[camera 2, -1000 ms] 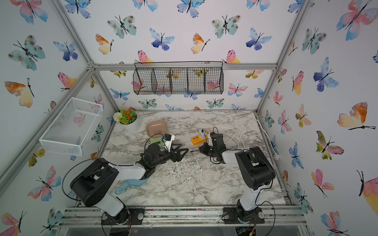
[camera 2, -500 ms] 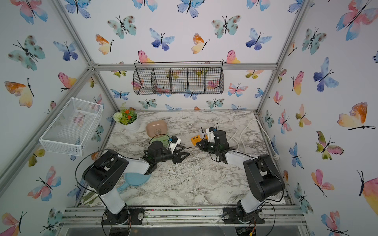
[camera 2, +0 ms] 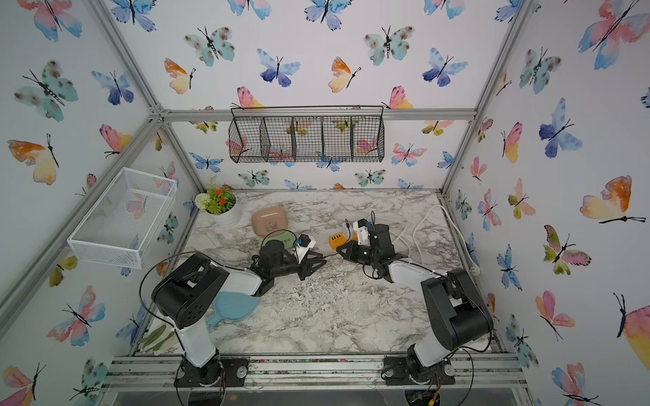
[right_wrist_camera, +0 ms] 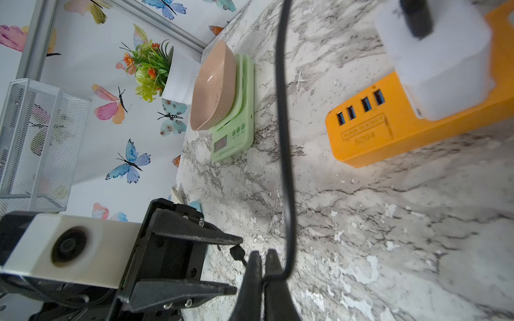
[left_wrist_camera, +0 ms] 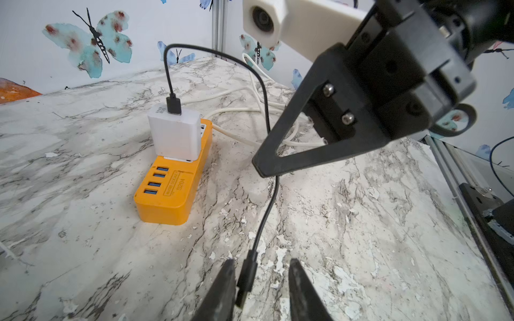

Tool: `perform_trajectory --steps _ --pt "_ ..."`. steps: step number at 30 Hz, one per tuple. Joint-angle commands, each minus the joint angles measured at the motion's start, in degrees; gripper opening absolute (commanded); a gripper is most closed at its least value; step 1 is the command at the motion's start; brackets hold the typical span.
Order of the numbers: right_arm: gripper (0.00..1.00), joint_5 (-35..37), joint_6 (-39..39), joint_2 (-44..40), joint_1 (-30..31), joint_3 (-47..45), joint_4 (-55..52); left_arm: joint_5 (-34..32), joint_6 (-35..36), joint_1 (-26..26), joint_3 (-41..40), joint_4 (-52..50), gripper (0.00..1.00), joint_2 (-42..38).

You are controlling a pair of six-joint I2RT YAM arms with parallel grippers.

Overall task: Charge the electronic scale
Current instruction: Pick up the charging cable from the center of the board.

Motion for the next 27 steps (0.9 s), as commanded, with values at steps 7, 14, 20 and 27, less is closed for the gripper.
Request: perform_trajectory --steps 7,14,20,27 --pt "0.03 -0.92 -1.05 -0.87 0.12 1.45 -1.31 0.91 0.54 0.37 0.51 0.31 0.20 0.99" --pt "0.06 -0.56 -1.65 -1.04 0.11 1.89 -2.13 1.09 0.87 0.41 0.13 0.46 0.14 0.48" --pt "0.29 -0.19 -11.69 -3.49 0.05 2.39 -5.20 3.39 0.35 0.46 0.90 -0.57 0.10 -0.10" --pt "0.40 -3.69 -23.65 -11.40 -1.75 -6.35 2.91 12.95 -3.40 3.17 3.03 -3.45 0.08 -1.36"
